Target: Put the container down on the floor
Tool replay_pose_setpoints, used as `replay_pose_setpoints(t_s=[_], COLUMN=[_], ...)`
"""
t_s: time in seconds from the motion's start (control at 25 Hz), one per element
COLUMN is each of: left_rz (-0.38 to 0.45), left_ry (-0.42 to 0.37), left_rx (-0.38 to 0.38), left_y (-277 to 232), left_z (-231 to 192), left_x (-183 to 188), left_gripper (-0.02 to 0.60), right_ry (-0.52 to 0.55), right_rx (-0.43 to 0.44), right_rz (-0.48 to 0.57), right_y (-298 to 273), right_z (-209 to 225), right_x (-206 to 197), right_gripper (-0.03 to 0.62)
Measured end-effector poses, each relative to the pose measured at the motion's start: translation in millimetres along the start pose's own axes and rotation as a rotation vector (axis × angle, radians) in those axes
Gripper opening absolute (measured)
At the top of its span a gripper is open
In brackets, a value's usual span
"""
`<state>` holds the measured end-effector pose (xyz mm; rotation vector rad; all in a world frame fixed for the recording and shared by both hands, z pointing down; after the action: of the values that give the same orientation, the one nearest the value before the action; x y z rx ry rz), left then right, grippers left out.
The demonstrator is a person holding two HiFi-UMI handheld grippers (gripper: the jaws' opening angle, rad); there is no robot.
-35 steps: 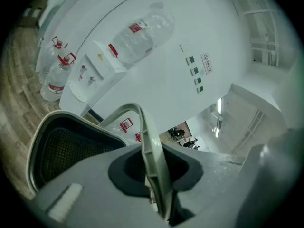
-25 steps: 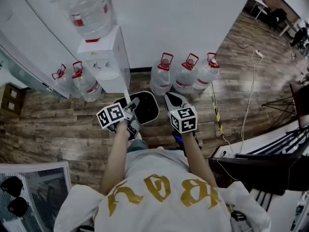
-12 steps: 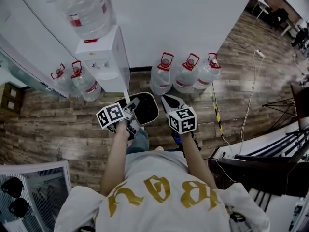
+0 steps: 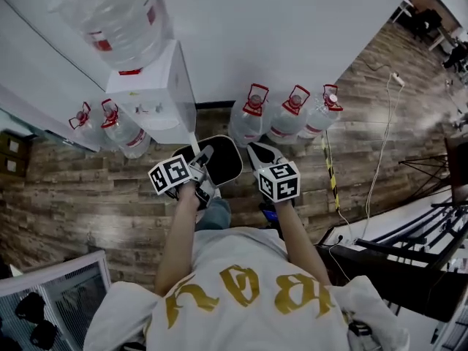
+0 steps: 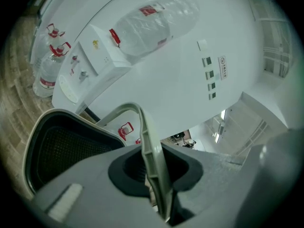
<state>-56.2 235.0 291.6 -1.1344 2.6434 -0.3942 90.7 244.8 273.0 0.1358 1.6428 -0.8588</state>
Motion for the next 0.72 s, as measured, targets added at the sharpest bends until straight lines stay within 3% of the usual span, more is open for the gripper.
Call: replay_pose_setpoints(t_s=[0.2, 0.44, 0.72], left_rz=[-0.041, -0.115, -0.188], left_ry=[-0.009, -0.024, -0.04], left_rx=[-0.027, -0.04, -0.052], left_y=[-43, -90, -126], left_z=[5, 10, 12], left_x=[58, 113, 142], left_gripper=[0.048, 0.048, 0.046], right_ry=[-0.064, -0.088, -0.103], right_rx=[0.0, -0.072, -0.151], right_rz=[0.027, -0.004, -0.039], right_y=[-55, -108, -132], right_z=[26, 59, 83], right_x=[32, 54, 64], right_gripper=[0.028, 0.028, 0.028])
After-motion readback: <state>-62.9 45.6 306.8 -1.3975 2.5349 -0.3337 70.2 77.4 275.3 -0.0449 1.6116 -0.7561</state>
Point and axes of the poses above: the fingertips, and each gripper's own axes: y backward along the fingers, z to its right, x out of its top, the point moved 2 cm from there along y, backward along the fingers, and after that the axes turned 15 degrees about y, right-handed, at the moved point
